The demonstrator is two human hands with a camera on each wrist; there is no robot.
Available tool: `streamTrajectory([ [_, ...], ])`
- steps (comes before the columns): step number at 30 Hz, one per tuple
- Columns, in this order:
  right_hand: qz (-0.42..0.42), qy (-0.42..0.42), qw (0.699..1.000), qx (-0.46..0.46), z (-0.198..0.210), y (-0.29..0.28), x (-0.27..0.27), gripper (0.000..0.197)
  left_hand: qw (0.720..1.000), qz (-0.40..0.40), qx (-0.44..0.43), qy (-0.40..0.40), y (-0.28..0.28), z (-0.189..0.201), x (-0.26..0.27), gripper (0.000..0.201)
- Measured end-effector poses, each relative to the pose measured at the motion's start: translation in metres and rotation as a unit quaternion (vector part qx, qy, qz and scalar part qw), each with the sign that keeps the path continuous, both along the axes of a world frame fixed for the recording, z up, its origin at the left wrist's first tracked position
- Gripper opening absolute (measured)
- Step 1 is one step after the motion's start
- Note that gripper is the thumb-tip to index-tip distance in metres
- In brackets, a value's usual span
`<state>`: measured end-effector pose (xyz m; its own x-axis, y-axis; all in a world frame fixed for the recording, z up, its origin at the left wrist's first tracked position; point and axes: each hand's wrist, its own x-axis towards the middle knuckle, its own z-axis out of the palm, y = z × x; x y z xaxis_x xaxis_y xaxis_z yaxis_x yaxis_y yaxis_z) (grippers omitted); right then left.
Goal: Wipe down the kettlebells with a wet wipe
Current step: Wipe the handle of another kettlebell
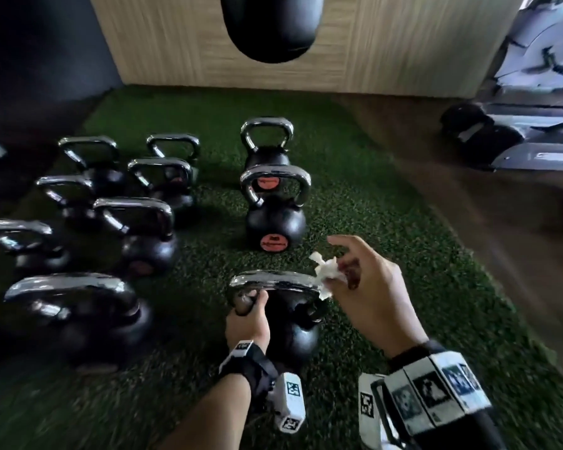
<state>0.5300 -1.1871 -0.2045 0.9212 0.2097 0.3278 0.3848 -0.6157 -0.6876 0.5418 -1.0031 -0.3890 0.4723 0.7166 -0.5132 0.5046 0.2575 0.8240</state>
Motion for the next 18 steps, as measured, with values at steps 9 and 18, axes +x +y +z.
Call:
streamTrajectory([
  [9,0.026,-0.011,1.0,-0.001,-0.01,0.018,0.018,0.028,0.999,0.024,0.034,-0.012,0.004,-0.018,0.002,0.048],
  [18,0.095,0.048,0.992,-0.06,-0.008,0.038,0.025,0.019,0.999,0.023,0.027,-0.017,0.004,-0.017,-0.001,0.056],
])
